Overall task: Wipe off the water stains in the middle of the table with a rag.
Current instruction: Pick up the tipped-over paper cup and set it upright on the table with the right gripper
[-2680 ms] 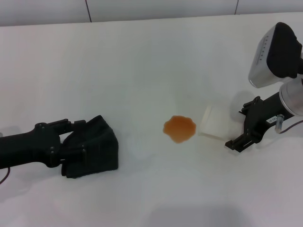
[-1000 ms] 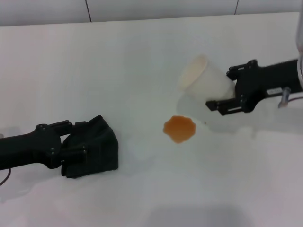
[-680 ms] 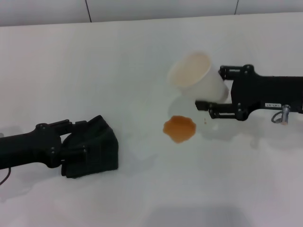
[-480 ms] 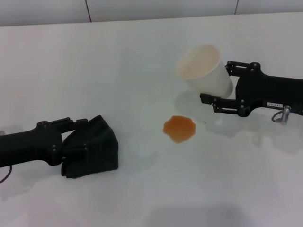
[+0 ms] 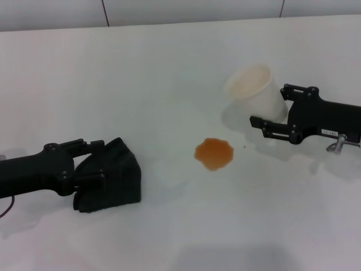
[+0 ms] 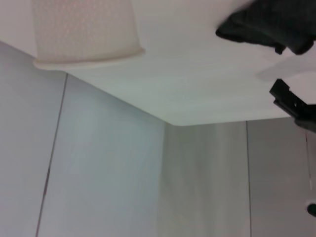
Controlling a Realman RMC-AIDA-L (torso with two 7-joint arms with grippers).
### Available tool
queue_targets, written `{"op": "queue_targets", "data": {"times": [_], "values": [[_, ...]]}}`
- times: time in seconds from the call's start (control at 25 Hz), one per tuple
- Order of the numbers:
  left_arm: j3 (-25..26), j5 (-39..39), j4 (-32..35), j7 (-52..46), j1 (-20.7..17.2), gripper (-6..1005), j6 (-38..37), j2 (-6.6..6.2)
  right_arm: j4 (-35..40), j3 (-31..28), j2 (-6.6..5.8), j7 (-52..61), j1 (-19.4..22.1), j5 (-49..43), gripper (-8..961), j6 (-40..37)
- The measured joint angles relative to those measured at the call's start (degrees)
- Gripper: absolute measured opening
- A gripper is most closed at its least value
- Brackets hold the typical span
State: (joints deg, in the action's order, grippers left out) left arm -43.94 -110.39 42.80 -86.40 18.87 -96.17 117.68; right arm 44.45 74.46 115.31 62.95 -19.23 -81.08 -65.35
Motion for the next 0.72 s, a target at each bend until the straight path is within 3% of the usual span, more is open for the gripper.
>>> {"op": "queue_targets", "data": {"times": [0.72], "values": [[0.08,0.00,0.01,0.00,0.65,786,0.14,-0.36,-5.32,0.20,-0.09,-0.99,2.10,-0.23,688,3.30]]}}
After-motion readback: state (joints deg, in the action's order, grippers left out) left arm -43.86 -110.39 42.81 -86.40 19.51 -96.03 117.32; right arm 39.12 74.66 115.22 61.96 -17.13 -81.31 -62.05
